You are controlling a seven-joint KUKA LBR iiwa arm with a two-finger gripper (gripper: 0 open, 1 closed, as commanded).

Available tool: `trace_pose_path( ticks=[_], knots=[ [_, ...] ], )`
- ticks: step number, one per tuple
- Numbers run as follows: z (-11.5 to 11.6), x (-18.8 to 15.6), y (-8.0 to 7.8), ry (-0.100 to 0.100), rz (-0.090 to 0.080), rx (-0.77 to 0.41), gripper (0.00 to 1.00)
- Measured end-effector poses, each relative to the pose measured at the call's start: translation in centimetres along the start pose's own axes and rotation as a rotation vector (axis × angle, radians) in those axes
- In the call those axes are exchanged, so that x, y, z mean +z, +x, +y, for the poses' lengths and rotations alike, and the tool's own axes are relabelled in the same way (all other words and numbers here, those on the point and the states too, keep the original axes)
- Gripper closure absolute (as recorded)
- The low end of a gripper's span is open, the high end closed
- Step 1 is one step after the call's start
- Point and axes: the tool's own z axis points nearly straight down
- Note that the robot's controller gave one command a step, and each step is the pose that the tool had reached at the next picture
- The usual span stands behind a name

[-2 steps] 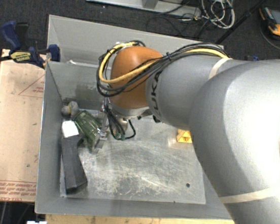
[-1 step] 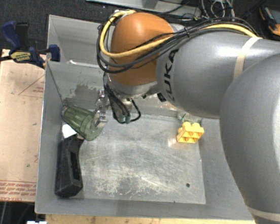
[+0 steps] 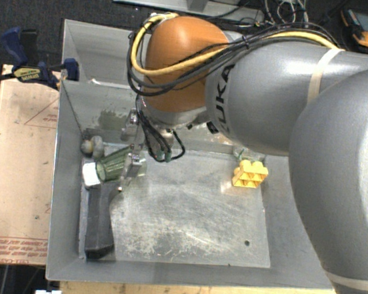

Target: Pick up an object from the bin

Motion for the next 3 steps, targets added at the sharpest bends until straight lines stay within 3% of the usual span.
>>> trace_pose_path(
  ticks=[2,3],
  knots=[
    [0.0,0.1,0.0,0.000,-0.001,-0.004,0.00],
    [0.8,2.5,1.0,0.002,0.007,-0.079,0.00]
  ],
)
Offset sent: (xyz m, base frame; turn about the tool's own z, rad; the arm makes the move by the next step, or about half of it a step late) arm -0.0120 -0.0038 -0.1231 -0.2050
